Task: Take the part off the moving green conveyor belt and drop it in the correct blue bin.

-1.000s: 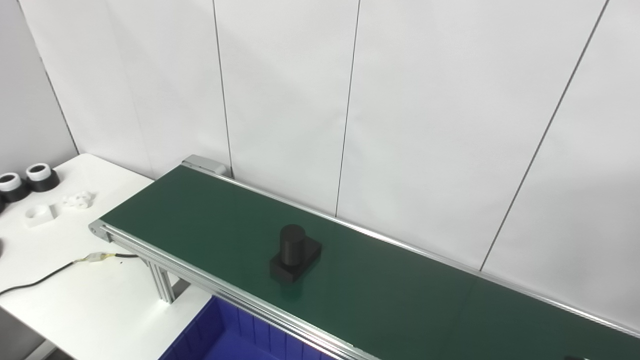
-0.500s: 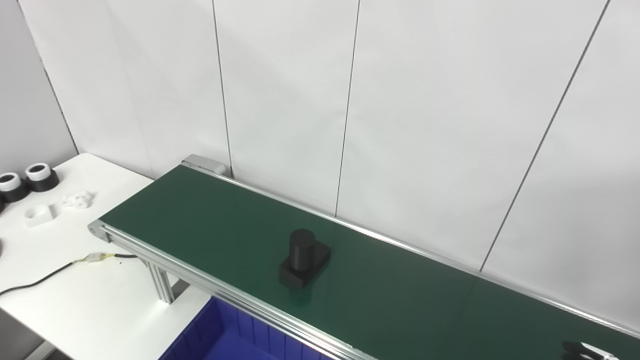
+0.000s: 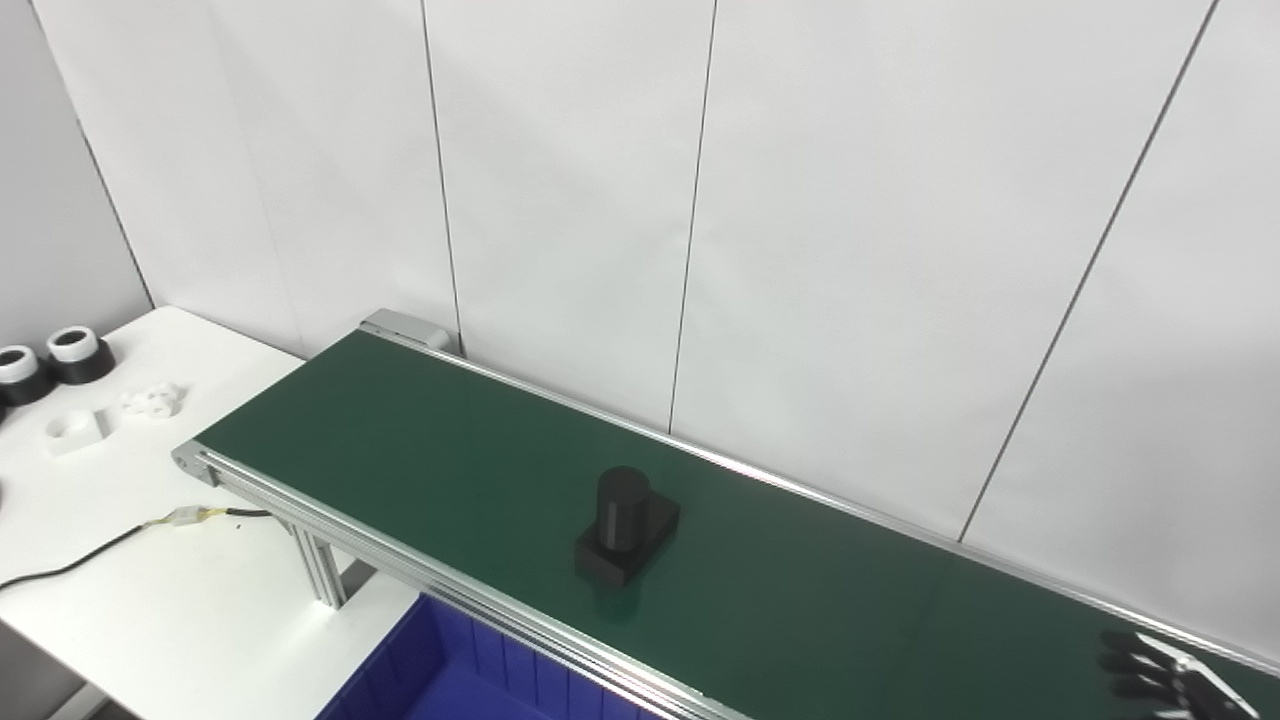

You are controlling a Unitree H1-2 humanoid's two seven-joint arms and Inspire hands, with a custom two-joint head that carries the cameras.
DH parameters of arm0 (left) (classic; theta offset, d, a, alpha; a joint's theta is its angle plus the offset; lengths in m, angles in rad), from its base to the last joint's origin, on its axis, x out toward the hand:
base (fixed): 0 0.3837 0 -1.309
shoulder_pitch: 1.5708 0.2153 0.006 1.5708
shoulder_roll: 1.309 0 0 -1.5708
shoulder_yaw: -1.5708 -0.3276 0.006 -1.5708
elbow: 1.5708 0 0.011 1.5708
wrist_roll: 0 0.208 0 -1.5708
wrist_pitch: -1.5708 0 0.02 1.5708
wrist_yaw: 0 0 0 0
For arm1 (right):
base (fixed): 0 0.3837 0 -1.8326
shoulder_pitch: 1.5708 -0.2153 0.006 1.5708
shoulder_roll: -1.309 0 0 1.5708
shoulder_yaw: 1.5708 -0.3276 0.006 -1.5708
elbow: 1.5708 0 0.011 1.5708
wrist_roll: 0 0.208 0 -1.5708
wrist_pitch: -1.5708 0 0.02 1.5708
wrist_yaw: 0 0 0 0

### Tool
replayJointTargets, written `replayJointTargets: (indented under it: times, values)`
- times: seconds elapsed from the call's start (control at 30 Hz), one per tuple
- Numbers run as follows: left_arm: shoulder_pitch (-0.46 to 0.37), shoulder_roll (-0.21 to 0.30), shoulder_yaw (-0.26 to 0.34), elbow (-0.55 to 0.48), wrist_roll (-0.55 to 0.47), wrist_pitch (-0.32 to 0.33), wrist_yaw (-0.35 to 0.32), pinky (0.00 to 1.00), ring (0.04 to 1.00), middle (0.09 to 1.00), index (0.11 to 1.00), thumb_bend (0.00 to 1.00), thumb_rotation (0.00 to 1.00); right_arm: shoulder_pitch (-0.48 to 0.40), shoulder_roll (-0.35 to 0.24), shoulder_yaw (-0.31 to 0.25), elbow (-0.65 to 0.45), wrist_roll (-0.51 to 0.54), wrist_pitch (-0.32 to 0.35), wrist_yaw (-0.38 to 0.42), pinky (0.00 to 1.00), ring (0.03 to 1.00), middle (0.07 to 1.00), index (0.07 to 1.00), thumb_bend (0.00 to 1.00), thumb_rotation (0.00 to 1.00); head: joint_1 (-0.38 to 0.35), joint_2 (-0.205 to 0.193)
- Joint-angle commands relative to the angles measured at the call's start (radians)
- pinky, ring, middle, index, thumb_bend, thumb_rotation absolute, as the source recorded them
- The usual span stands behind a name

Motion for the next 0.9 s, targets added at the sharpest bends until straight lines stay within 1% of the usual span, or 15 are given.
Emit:
replayJointTargets:
  times: [0.0,0.07,0.17,0.2,0.27,0.4,0.43,0.5,0.63,0.67,0.77,0.87]
  values:
    - [-0.022,0.0,-0.002,-0.016,-0.005,-0.04,-0.009,0.65,0.702,0.735,0.76,1.0,0.26,-0.042,0.004,0.007,-0.005,0.003,-0.042,-0.016,0.57,0.704,0.745,0.779,0.61,0.79,0.001,0.001]
    - [-0.02,0.002,0.001,-0.02,-0.007,-0.04,-0.01,0.64,0.7,0.733,0.759,1.0,0.27,-0.05,0.013,0.021,-0.007,-0.003,-0.039,-0.017,0.58,0.711,0.75,0.784,0.59,0.77,-0.015,0.002]
    - [-0.017,0.006,0.005,-0.024,-0.01,-0.04,-0.012,0.63,0.695,0.733,0.762,1.0,0.28,-0.054,0.029,0.037,-0.029,-0.014,-0.01,-0.013,0.61,0.729,0.761,0.799,0.53,0.69,-0.033,0.005]
    - [-0.016,0.008,0.006,-0.024,-0.013,-0.04,-0.014,0.64,0.698,0.735,0.762,1.0,0.28,-0.056,0.034,0.043,-0.036,-0.019,-0.002,-0.012,0.62,0.736,0.766,0.806,0.51,0.65,-0.047,0.005]
    - [-0.015,0.011,0.008,-0.024,-0.02,-0.04,-0.02,0.64,0.698,0.736,0.762,1.0,0.28,-0.057,0.045,0.051,-0.045,-0.027,0.009,-0.011,0.63,0.74,0.77,0.811,0.51,0.63,-0.07,0.003]
    - [-0.012,0.021,0.013,-0.029,-0.011,-0.04,-0.019,0.64,0.699,0.738,0.766,1.0,0.29,-0.054,0.067,0.071,-0.065,-0.056,0.032,-0.009,0.66,0.757,0.785,0.833,0.51,0.53,-0.109,0.002]
    - [-0.011,0.023,0.014,-0.03,-0.009,-0.04,-0.017,0.64,0.698,0.738,0.767,1.0,0.29,-0.053,0.071,0.074,-0.07,-0.06,0.038,-0.008,0.67,0.765,0.794,0.843,0.52,0.5,-0.109,0.002]
    - [-0.008,0.029,0.016,-0.033,-0.027,-0.04,-0.031,0.66,0.71,0.747,0.775,1.0,0.28,-0.05,0.084,0.083,-0.066,-0.06,0.039,-0.009,0.68,0.777,0.815,0.866,0.54,0.45,-0.136,0.001]
    - [-0.009,0.041,0.019,-0.03,-0.038,-0.04,-0.046,0.67,0.719,0.746,0.777,1.0,0.27,-0.052,0.103,0.099,-0.036,-0.055,0.027,-0.011,0.7,0.795,0.836,0.884,0.57,0.44,-0.166,-0.001]
    - [-0.009,0.043,0.02,-0.03,-0.037,-0.04,-0.047,0.67,0.72,0.745,0.777,1.0,0.28,-0.053,0.106,0.101,-0.03,-0.055,0.024,-0.012,0.71,0.799,0.839,0.887,0.57,0.44,-0.166,-0.001]
    - [-0.007,0.046,0.026,-0.034,-0.044,-0.04,-0.056,0.67,0.722,0.741,0.78,1.0,0.28,-0.061,0.119,0.112,0.004,-0.066,0.012,-0.022,0.71,0.805,0.843,0.892,0.57,0.46,-0.199,-0.002]
    - [-0.007,0.052,0.031,-0.036,-0.049,-0.04,-0.062,0.67,0.727,0.745,0.784,1.0,0.27,-0.071,0.13,0.127,0.045,-0.09,0.005,-0.037,0.71,0.812,0.85,0.897,0.58,0.51,-0.218,-0.002]
